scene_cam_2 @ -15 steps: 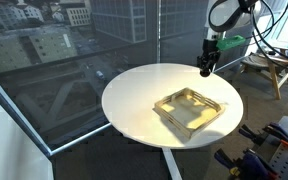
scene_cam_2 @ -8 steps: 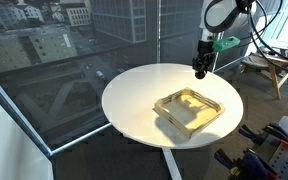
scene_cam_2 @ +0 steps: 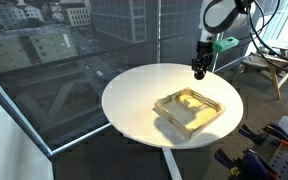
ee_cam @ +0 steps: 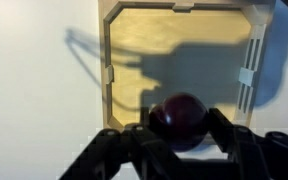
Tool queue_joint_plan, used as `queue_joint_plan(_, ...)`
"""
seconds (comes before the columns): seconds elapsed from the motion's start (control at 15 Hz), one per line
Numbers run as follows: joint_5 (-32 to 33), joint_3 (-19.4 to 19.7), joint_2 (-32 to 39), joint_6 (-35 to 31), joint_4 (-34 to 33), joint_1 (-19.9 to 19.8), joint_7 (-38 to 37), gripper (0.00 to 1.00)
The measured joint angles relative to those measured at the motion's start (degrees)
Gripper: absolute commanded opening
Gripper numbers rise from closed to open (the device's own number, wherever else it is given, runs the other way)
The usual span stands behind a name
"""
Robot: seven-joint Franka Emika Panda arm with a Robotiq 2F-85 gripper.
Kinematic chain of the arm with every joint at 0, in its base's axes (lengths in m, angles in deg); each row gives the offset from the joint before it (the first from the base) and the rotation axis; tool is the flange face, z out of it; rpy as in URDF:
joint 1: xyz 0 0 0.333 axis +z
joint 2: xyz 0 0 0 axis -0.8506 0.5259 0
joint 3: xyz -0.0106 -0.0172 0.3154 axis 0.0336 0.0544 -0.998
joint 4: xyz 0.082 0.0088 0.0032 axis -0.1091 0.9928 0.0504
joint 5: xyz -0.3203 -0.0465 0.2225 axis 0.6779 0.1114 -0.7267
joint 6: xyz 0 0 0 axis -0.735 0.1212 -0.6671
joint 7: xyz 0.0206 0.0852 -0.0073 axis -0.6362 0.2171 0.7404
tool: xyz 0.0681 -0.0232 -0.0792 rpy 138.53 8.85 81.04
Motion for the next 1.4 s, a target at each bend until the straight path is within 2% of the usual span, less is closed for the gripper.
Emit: queue_joint_plan(1.4, -0.2, -2.1, 11.3, -7.8, -2.0, 0.6, 1.4, 0.36)
